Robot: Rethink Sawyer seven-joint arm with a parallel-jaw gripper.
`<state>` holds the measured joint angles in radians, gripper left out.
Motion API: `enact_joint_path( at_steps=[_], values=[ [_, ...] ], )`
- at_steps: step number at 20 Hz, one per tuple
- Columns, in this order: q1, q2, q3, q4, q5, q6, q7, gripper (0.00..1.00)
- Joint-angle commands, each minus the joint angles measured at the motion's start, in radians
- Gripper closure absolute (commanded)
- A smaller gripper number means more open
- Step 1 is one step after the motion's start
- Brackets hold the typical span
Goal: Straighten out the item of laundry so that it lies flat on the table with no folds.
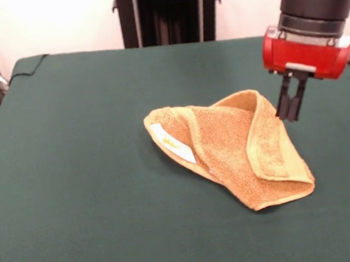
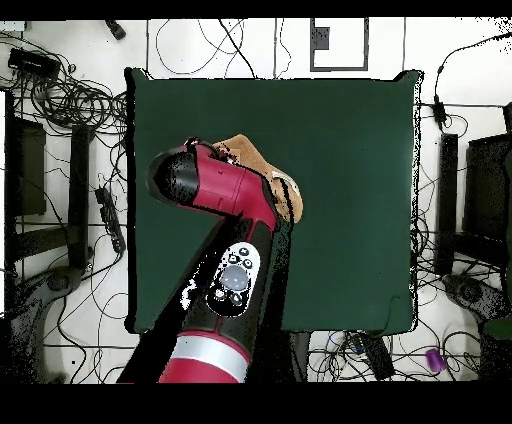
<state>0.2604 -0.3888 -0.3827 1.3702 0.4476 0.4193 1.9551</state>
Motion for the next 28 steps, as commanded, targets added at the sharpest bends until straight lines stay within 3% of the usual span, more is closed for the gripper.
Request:
enact_joint_path(
  at_steps=[1, 15, 16, 28],
  values=[
    [-0.047, 0.147, 0.08, -0.02, 0.017, -0.044, 0.21, 1.0],
    [-0.149, 0.223, 0.177, -0.056, -0.036, -0.204, 0.116, 1.0],
    [-0.149, 0.226, 0.177, -0.059, -0.038, -0.213, 0.115, 0.0],
    [-0.074, 0.233, 0.087, -0.066, 0.015, -0.145, 0.192, 0.0]
  ],
)
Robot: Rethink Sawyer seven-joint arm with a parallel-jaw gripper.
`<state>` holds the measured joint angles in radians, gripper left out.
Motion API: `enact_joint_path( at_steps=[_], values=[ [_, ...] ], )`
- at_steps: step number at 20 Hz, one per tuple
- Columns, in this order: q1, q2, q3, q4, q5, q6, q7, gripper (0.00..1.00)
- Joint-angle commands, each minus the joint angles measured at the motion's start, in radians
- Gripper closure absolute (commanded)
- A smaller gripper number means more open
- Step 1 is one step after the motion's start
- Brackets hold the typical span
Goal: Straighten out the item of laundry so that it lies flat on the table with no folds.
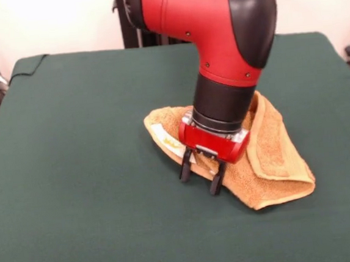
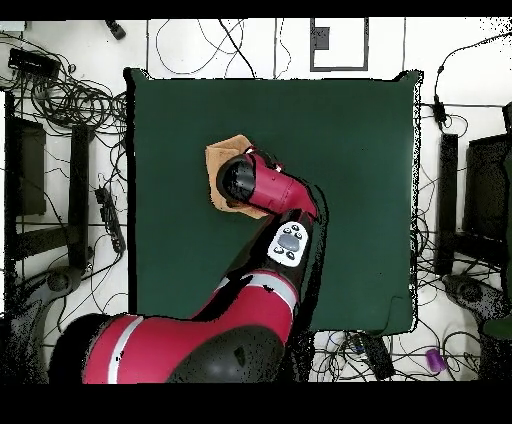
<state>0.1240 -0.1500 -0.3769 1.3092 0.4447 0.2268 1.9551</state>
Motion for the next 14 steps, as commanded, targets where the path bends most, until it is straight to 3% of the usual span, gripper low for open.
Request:
enact_joint_path(
  at_steps=[1, 14],
  values=[
    [0.062, -0.013, 0.085, 0.001, 0.017, 0.051, 0.192, 0.0],
    [0.118, -0.119, 0.052, 0.068, 0.031, 0.179, 0.228, 0.0]
  ],
)
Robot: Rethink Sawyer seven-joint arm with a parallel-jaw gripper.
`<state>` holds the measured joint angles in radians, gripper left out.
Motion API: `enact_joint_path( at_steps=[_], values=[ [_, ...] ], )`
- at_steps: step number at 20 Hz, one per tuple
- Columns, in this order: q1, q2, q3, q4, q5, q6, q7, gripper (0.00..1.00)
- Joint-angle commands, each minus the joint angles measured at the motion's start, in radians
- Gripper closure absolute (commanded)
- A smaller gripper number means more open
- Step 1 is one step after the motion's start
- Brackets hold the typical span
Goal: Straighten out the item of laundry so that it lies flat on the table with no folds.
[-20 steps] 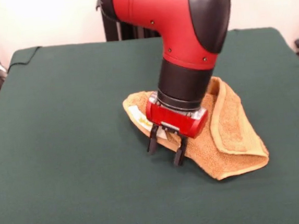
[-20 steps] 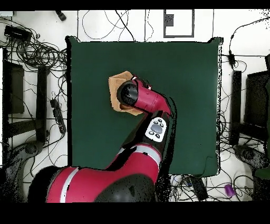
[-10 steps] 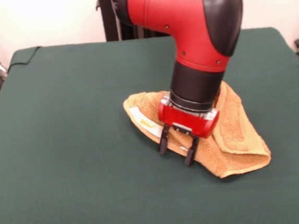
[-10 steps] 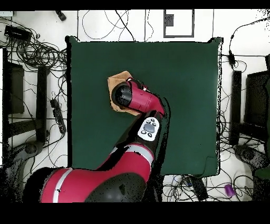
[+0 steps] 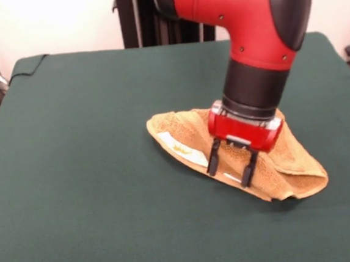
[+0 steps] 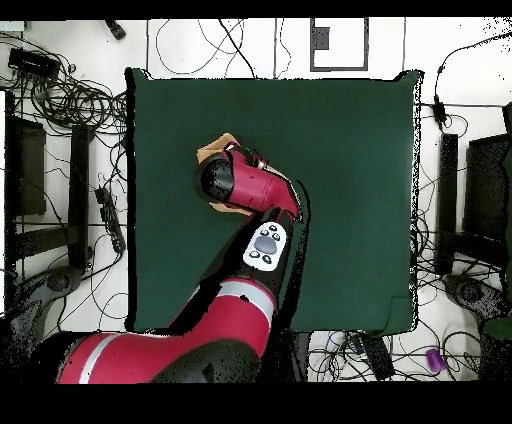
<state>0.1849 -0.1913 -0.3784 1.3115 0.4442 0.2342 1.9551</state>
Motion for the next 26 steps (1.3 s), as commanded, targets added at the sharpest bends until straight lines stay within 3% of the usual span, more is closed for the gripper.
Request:
enact_joint_path(
  at_steps=[1, 12, 18, 26],
  values=[
    [0.06, -0.086, 0.054, 0.071, 0.031, 0.178, 0.228, 0.0],
    [0.037, -0.122, 0.083, 0.078, 0.015, 0.206, 0.197, 0.0],
    [-0.048, -0.054, 0.157, 0.016, -0.015, 0.121, 0.113, 0.0],
    [-0.07, -0.025, 0.178, -0.009, -0.038, 0.094, 0.099, 0.0]
  ],
)
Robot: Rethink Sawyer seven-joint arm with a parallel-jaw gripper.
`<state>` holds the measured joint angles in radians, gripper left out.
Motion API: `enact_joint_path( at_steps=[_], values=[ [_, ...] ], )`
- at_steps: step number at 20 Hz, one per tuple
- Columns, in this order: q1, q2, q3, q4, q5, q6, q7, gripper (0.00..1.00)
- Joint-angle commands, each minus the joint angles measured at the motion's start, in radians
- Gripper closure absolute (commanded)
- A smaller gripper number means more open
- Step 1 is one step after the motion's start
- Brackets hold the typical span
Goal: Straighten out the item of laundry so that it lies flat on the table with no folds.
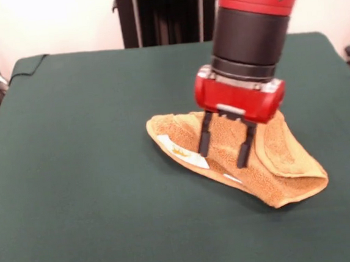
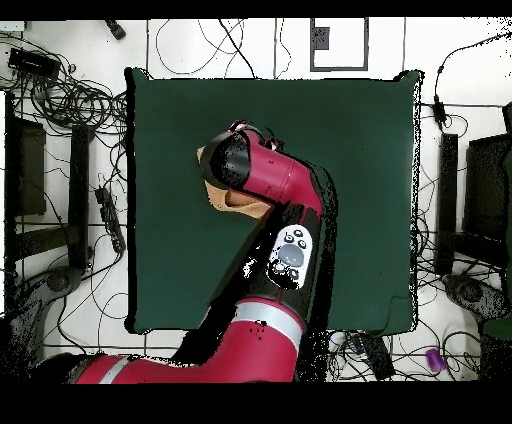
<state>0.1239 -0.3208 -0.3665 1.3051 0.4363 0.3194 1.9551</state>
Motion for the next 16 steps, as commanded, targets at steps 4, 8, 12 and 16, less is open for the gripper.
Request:
enact_joint_path(
  at_steps=[4, 8, 12, 16],
  values=[
    [-0.013, 0.102, 0.193, -0.003, -0.047, 0.02, 0.073, 0.0],
    [-0.015, 0.063, 0.223, 0.028, -0.05, 0.053, 0.058, 0.0],
    [0.015, 0.03, 0.211, 0.05, -0.033, 0.096, 0.1, 0.0],
    [0.017, 0.015, 0.222, 0.059, -0.031, 0.108, 0.103, 0.0]
  ],
)
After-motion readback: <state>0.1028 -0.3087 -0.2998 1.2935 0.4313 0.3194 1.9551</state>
